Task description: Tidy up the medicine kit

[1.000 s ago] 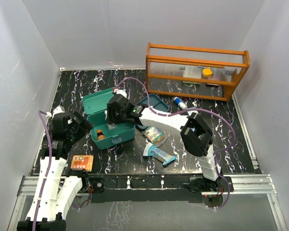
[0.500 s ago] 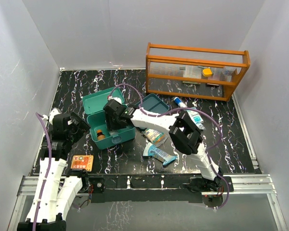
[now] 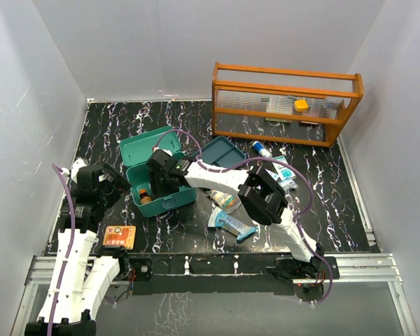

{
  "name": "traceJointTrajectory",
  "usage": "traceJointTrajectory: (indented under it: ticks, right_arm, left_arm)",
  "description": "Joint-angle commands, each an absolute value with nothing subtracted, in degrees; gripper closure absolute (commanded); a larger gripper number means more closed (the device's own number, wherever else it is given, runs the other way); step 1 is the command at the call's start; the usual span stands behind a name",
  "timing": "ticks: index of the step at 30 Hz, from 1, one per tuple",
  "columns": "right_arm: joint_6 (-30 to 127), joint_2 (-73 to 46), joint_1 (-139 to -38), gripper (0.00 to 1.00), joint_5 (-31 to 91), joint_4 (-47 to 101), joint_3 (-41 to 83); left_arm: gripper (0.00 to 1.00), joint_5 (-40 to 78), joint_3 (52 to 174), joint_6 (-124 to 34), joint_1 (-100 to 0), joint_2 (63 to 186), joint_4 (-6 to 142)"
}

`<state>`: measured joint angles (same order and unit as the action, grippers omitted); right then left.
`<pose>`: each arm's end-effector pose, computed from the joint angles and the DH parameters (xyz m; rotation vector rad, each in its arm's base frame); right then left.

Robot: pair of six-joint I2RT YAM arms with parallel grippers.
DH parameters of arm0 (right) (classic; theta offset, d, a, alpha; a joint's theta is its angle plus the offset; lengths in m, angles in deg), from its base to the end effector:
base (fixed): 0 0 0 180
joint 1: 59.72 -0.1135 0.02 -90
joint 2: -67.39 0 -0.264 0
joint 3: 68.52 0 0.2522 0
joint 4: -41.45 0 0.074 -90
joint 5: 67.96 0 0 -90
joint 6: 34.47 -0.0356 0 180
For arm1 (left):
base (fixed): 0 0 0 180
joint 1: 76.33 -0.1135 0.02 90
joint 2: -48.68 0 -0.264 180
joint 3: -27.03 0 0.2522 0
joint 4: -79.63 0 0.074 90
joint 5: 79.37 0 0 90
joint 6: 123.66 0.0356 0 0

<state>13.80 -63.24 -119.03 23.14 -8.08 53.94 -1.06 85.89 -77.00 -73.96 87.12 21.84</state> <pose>0.2547 0.4304 0.1854 -0.4246 2.6962 0.6267 0.1363 0.0016 0.2995 -0.8794 2.0338 -0.2163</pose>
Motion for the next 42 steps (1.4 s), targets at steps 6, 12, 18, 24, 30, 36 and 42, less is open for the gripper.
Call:
traceJointTrajectory:
  ticks: [6, 12, 18, 24, 30, 36, 42]
  right_arm:
    - [10.03, -63.23, -119.98, 0.58, 25.9, -6.63, 56.41]
    - [10.35, -61.58, -120.36, 0.55, 24.48, -8.44, 56.29]
    - [11.06, -60.67, -120.38, 0.55, 24.41, -9.15, 56.88]
    - [11.45, -60.22, -120.63, 0.53, 26.1, -10.18, 56.34]
    - [12.14, -59.37, -120.7, 0.39, 23.45, -11.77, 59.86]
    - [14.21, -56.26, -120.61, 0.34, 18.87, -14.1, 64.58]
    - [19.77, -47.88, -120.46, 0.32, 14.62, -12.15, 60.54]
  left_arm:
    - [0.1, -3.52, 88.21, -76.14, -74.09, 86.84, 20.57]
    - [0.09, -5.29, 88.38, -76.04, -74.13, 86.14, 20.69]
    - [0.08, -5.16, 88.38, -76.05, -74.08, 86.45, 21.2]
    - [0.08, -4.98, 88.32, -76.08, -74.09, 86.69, 21.63]
    - [0.07, -5.04, 88.91, -75.72, -74.12, 87.03, 21.93]
    - [0.06, -5.4, 91.68, -75.63, -74.13, 86.88, 20.78]
    - [0.05, -2.83, 94.86, -74.73, -74.13, 86.43, 21.7]
